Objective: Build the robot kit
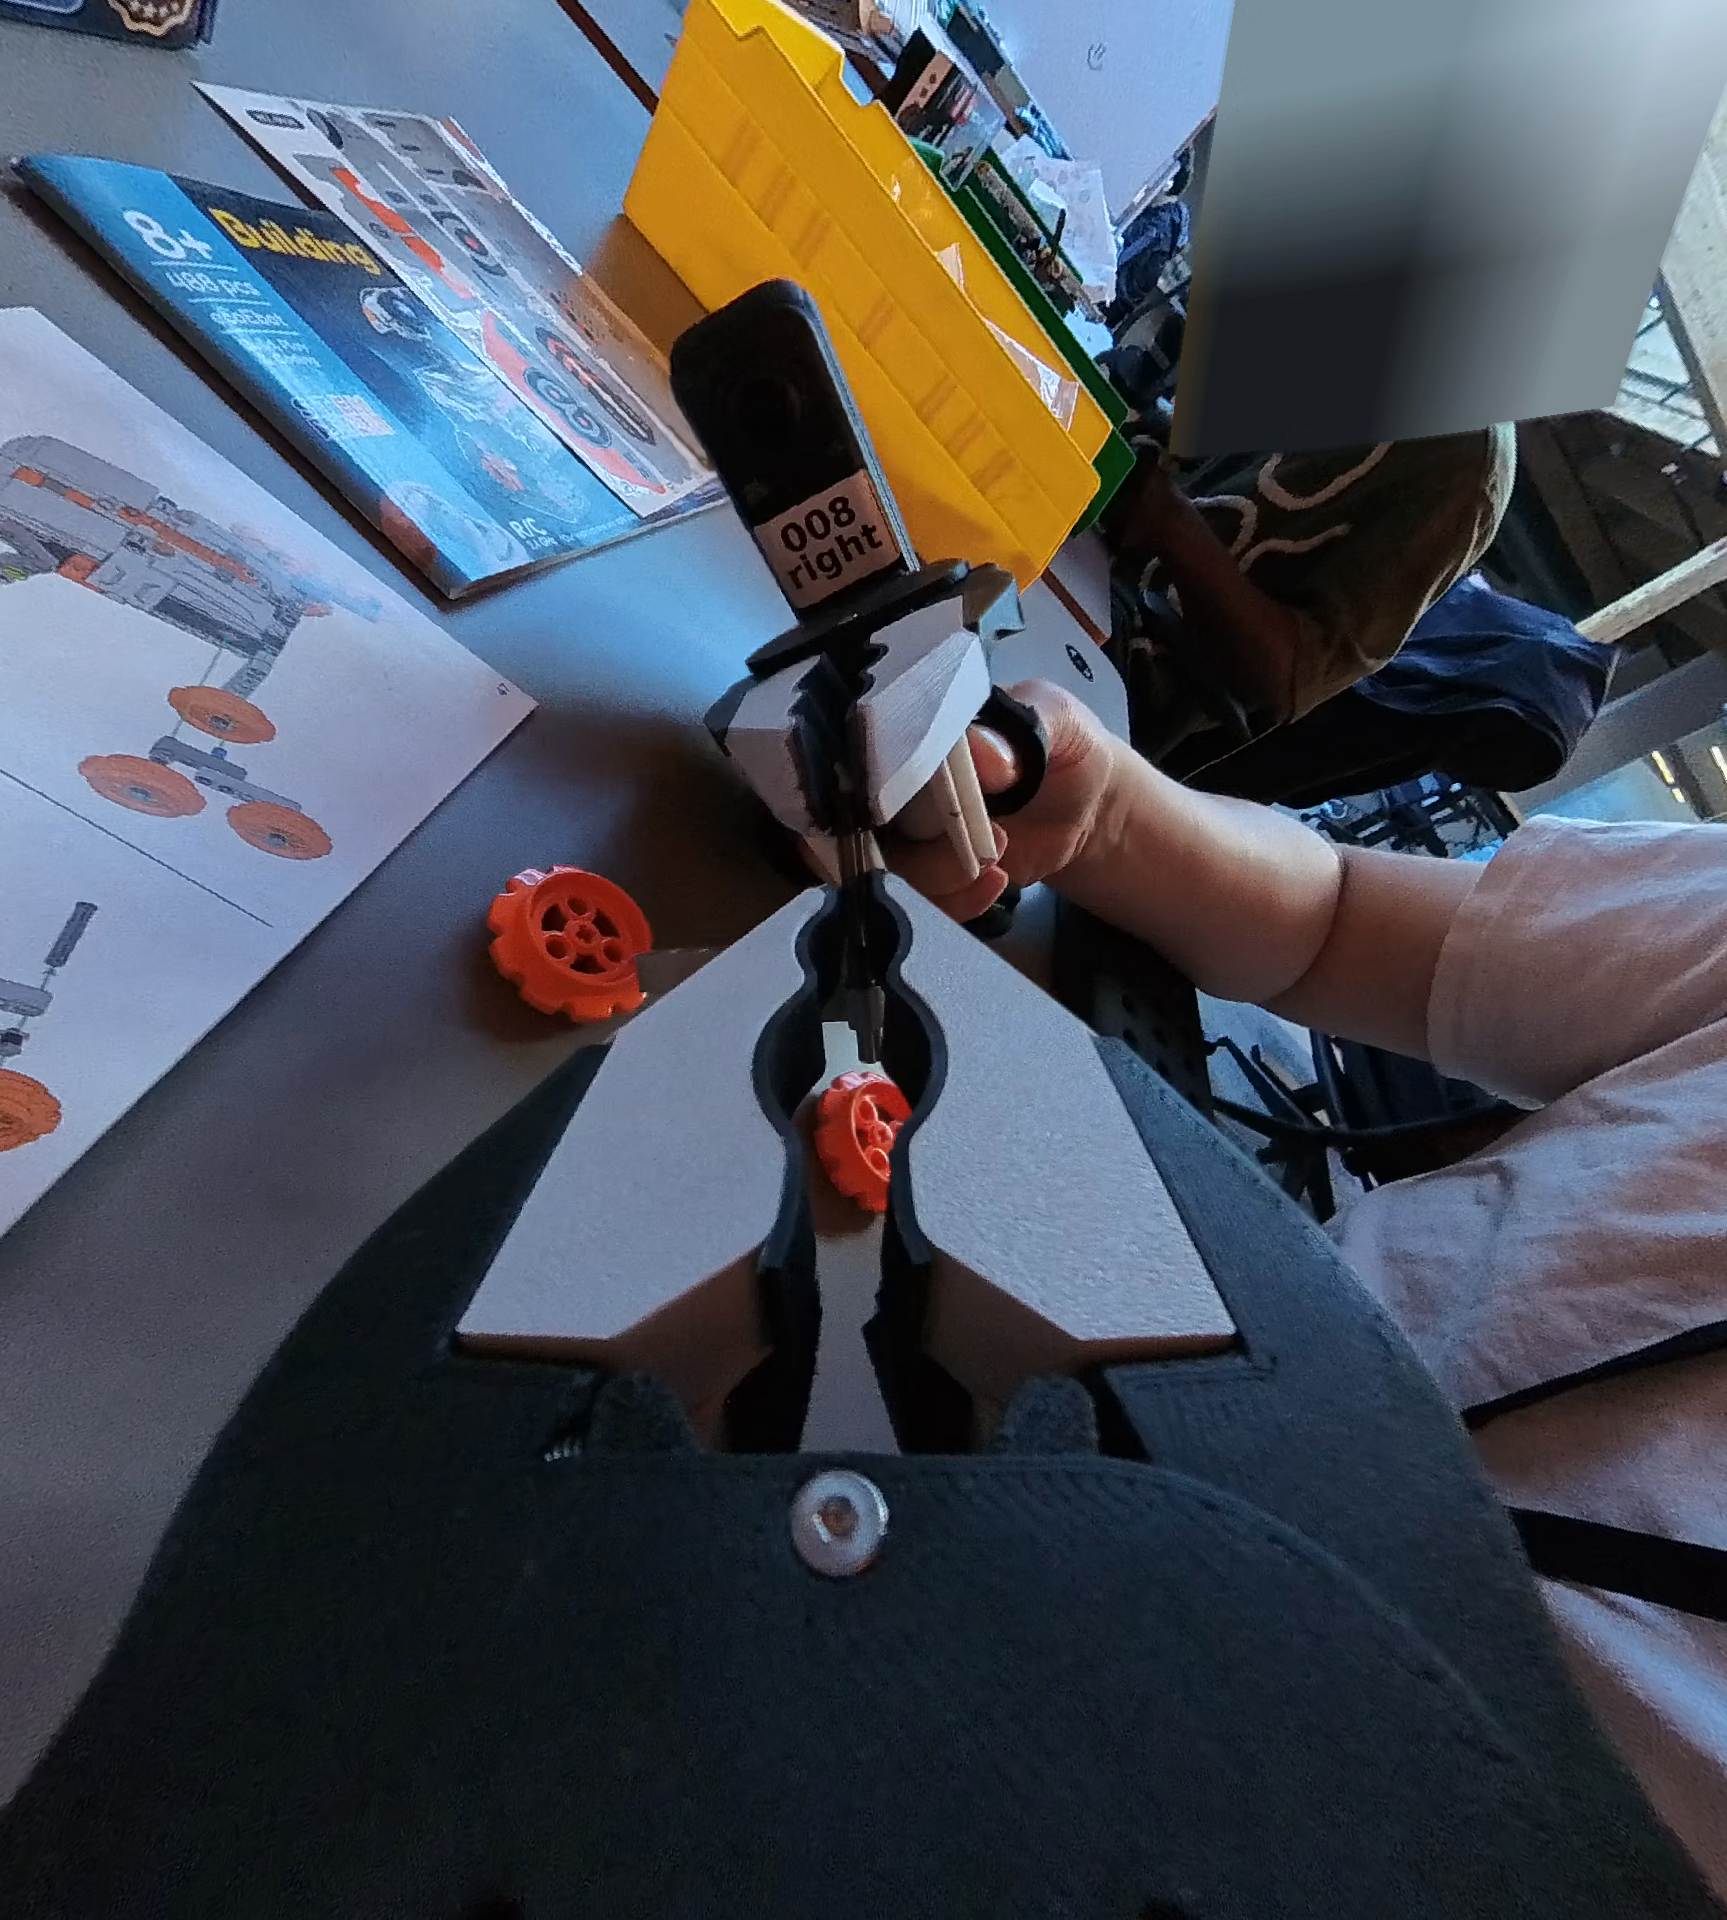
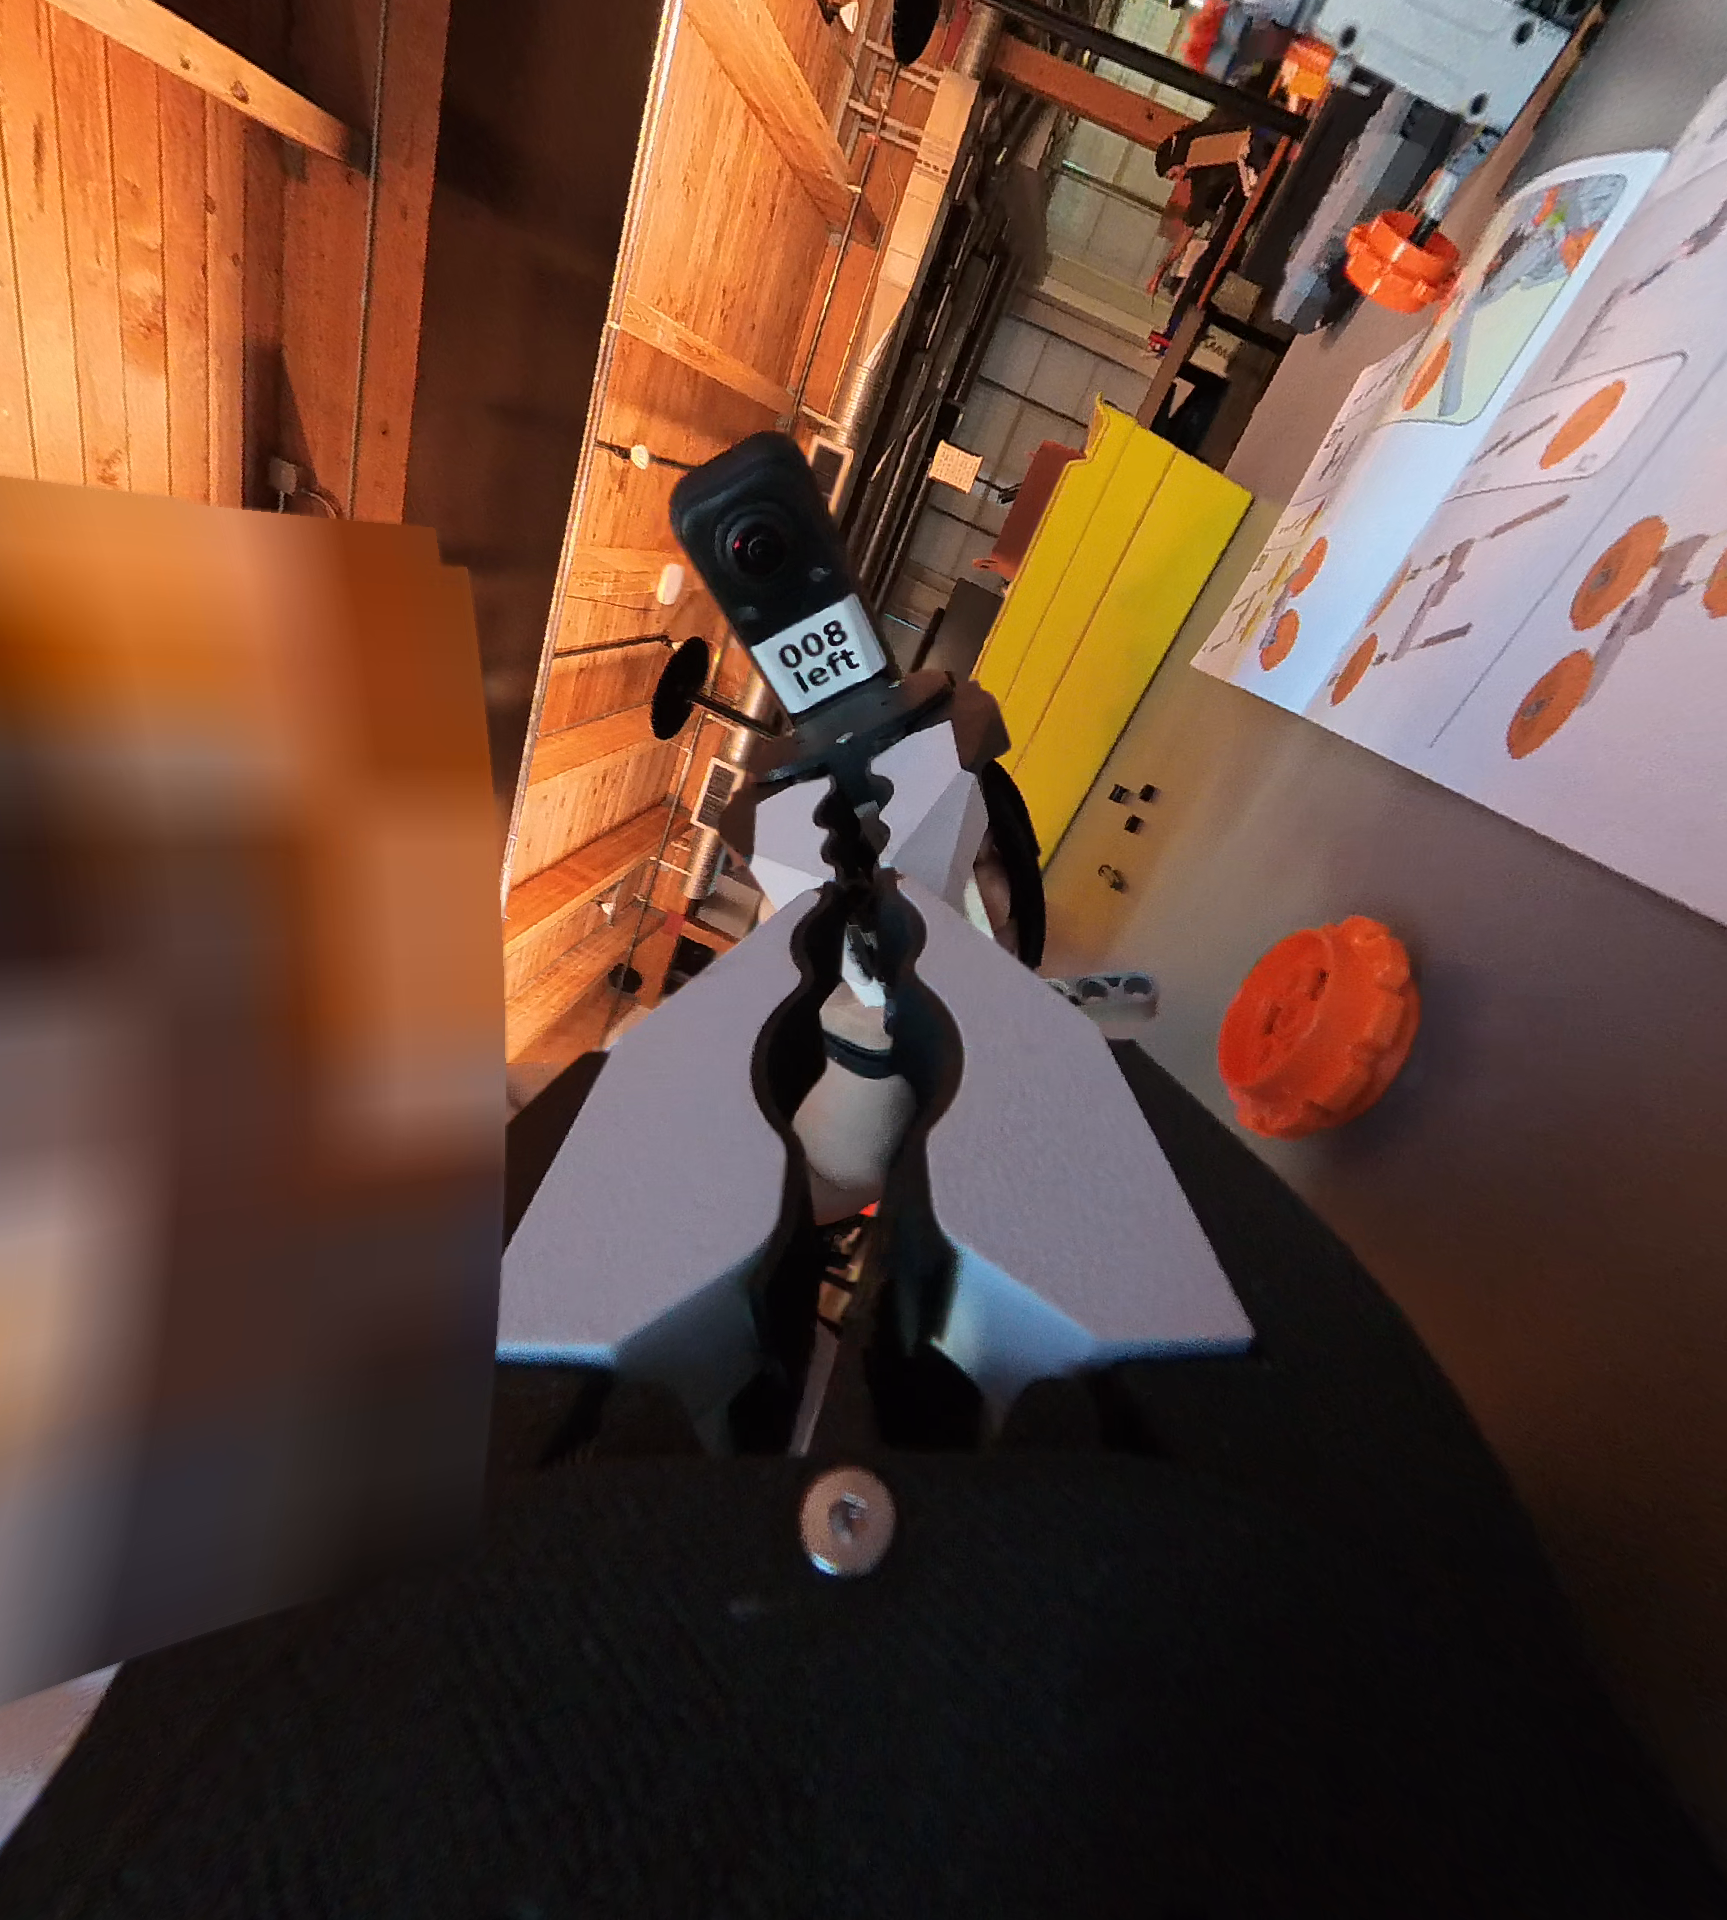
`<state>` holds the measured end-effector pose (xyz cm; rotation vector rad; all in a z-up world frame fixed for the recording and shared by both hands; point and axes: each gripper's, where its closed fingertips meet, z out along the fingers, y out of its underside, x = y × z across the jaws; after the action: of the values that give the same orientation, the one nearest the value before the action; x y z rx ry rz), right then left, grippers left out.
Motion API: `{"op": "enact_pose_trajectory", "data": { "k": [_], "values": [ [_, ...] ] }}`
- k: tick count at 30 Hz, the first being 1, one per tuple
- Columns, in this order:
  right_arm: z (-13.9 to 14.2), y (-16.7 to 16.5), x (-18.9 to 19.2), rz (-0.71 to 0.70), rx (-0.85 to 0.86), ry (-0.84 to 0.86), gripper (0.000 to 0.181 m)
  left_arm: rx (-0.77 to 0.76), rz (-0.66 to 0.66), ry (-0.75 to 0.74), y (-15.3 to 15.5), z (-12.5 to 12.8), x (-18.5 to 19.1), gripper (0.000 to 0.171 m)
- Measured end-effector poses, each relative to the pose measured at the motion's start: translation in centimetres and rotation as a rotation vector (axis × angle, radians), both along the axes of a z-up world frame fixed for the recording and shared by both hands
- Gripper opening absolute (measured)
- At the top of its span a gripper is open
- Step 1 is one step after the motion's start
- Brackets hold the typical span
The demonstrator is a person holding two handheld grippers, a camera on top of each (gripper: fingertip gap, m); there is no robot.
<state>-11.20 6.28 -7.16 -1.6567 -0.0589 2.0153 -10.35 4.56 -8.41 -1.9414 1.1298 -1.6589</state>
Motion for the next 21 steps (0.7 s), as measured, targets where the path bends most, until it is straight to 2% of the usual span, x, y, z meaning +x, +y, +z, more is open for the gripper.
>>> {"op": "enact_pose_trajectory", "data": {
  "k": [1,12,21],
  "values": [
    [-0.03,-0.01,-0.03,-0.005,0.015,-0.016,0.005,-0.003,-0.001,-0.001,0.00,-0.01,-0.03,0.000],
    [0.34,0.05,-0.01,-0.027,0.049,-0.014,0.005,-0.046,0.008,-0.039,0.03,0.42,0.06,0.000],
    [0.54,0.09,0.16,-0.021,0.025,0.029,0.005,0.042,0.026,-0.032,0.22,0.58,0.16,0.000]
  ]
}}
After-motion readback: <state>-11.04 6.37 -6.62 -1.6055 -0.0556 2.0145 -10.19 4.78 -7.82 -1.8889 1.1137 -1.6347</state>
